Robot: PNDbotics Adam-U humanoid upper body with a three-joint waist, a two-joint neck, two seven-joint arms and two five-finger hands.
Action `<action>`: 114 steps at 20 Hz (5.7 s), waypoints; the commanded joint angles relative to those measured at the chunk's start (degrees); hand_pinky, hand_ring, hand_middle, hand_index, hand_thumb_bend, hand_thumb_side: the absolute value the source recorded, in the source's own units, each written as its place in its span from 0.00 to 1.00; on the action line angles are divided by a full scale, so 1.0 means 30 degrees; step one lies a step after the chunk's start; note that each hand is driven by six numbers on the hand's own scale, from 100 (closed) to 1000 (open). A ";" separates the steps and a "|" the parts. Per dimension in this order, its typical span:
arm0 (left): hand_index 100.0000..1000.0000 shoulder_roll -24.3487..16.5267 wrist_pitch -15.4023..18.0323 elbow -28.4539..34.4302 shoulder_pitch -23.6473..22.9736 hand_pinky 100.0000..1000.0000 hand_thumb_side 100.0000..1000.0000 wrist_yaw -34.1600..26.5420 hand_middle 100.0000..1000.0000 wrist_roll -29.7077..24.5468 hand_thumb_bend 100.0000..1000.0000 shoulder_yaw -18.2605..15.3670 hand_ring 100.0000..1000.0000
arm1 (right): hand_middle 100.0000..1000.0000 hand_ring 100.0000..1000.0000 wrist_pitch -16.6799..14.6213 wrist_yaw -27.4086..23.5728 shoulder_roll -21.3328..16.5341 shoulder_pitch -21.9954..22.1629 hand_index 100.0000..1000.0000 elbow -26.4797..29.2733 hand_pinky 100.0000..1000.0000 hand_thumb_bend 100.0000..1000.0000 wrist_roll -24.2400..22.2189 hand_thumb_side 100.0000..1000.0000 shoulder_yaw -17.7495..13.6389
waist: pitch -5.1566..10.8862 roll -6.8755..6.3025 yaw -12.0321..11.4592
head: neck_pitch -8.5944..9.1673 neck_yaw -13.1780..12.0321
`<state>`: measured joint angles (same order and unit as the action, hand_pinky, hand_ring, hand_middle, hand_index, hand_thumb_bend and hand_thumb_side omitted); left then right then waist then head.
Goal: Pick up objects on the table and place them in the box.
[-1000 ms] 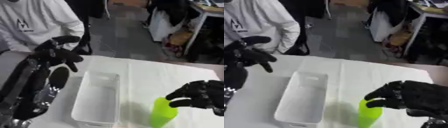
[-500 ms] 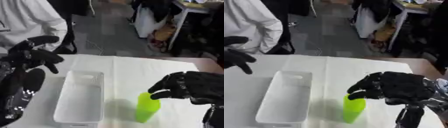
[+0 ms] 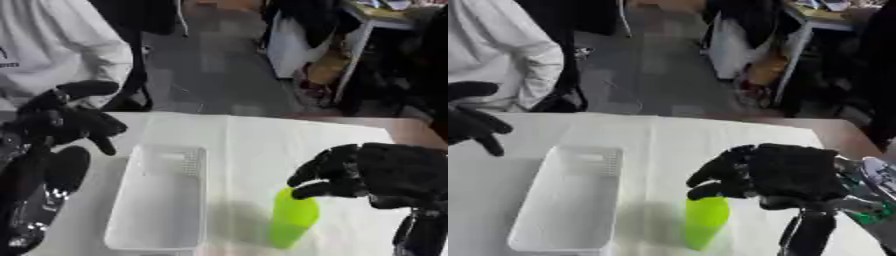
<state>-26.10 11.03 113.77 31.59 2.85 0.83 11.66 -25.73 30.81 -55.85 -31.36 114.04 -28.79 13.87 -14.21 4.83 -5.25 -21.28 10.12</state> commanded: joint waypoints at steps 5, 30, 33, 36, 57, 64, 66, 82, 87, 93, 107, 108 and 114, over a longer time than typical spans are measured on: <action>0.64 -0.0074 0.0028 0.0276 0.0582 0.41 0.73 -0.0069 0.83 -0.0155 0.17 -0.0019 0.57 | 0.88 0.89 0.0082 0.1618 0.0700 -0.0855 0.94 -0.0959 0.90 0.79 -0.1306 0.96 0.0669 | 0.0194 -0.0083 -0.0191 | 0.0794 -0.0311; 0.64 0.0830 0.0004 0.0276 0.2164 0.42 0.73 -0.0560 0.84 -0.0546 0.17 0.0213 0.58 | 0.89 0.92 -0.0771 0.5871 0.1228 -0.3235 0.94 -0.4585 0.98 0.91 0.0816 0.53 0.0153 | -0.0873 0.0157 -0.1329 | 0.2022 -0.0385; 0.64 0.0905 0.0000 0.0276 0.2302 0.42 0.73 -0.0595 0.84 -0.0599 0.17 0.0240 0.58 | 0.89 0.94 -0.1198 0.7239 0.1233 -0.3323 0.95 -0.4648 1.00 0.91 0.0773 0.44 0.0041 | -0.0984 0.0202 -0.1437 | 0.2184 -0.0410; 0.64 0.0928 0.0002 0.0276 0.2383 0.42 0.73 -0.0618 0.84 -0.0633 0.17 0.0253 0.58 | 0.90 0.95 -0.1609 0.8608 0.1176 -0.3418 0.95 -0.4576 1.00 0.90 0.1120 0.45 -0.0040 | -0.1036 0.0218 -0.1484 | 0.2266 -0.0454; 0.64 0.0744 0.0061 0.0276 0.2265 0.42 0.73 -0.0559 0.84 -0.0680 0.17 0.0252 0.58 | 0.74 0.83 -0.2825 0.7070 0.1120 -0.2598 0.88 -0.4279 0.93 0.83 0.0786 0.55 0.0782 | -0.0993 0.0161 -0.1320 | 0.2036 -0.0721; 0.64 0.0745 0.0071 0.0276 0.2279 0.42 0.73 -0.0533 0.84 -0.0718 0.17 0.0252 0.58 | 0.67 0.70 -0.2755 0.5865 0.1416 -0.2425 0.81 -0.4844 0.78 0.79 0.0813 0.54 0.0889 | -0.1014 0.0143 -0.1313 | 0.1983 -0.0871; 0.64 0.0754 0.0068 0.0276 0.2292 0.42 0.73 -0.0530 0.84 -0.0730 0.16 0.0251 0.58 | 0.68 0.70 -0.2740 0.5660 0.1517 -0.2383 0.81 -0.5076 0.78 0.78 0.0750 0.54 0.0920 | -0.1028 0.0140 -0.1319 | 0.1974 -0.0912; 0.64 0.0890 0.0040 0.0276 0.2452 0.42 0.73 -0.0541 0.84 -0.0793 0.16 0.0212 0.58 | 0.32 0.18 -0.3599 0.2445 0.2569 -0.1625 0.35 -0.6659 0.00 0.49 0.1755 0.06 0.1261 | -0.1185 0.0018 -0.1372 | 0.1968 -0.1274; 0.64 0.0912 0.0037 0.0276 0.2453 0.42 0.73 -0.0540 0.84 -0.0808 0.16 0.0196 0.58 | 0.22 0.04 -0.4814 -0.0577 0.2855 -0.1239 0.29 -0.7529 0.00 0.42 0.2065 0.00 0.1366 | -0.1221 -0.0050 -0.1365 | 0.1986 -0.1317; 0.64 0.0905 0.0043 0.0276 0.2387 0.42 0.73 -0.0503 0.84 -0.0818 0.16 0.0174 0.58 | 0.00 0.00 -0.5143 -0.3466 0.3111 -0.1084 0.13 -0.8001 0.00 0.23 0.2670 0.00 0.1022 | -0.1231 -0.0138 -0.1292 | 0.1974 -0.1386; 0.63 0.0703 0.0070 0.0276 0.2135 0.42 0.73 -0.0503 0.84 -0.0639 0.16 0.0113 0.58 | 0.00 0.00 -0.2646 -0.4230 0.1558 -0.1206 0.00 -0.4724 0.00 0.00 0.8279 0.00 -0.0056 | -0.1023 -0.0009 -0.1099 | 0.1484 -0.2585; 0.63 0.0687 0.0071 0.0276 0.2110 0.42 0.73 -0.0503 0.84 -0.0616 0.16 0.0101 0.58 | 0.00 0.00 -0.2513 -0.4600 0.1361 -0.1285 0.00 -0.4319 0.00 0.00 0.8298 0.00 -0.0136 | -0.0991 0.0014 -0.1089 | 0.1403 -0.2767; 0.63 0.0702 0.0053 0.0276 0.2160 0.42 0.72 -0.0562 0.83 -0.0297 0.17 -0.0086 0.58 | 0.00 0.00 -0.2051 -0.6449 0.0374 -0.2011 0.00 -0.2282 0.00 0.03 0.8105 0.00 -0.0340 | -0.0864 0.0218 -0.1194 | 0.1223 -0.3557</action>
<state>-23.06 11.17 113.76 37.37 1.28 -0.44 12.05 -32.29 12.72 -52.42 -36.44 105.36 -4.45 13.93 -18.32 5.72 -8.88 -17.48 0.00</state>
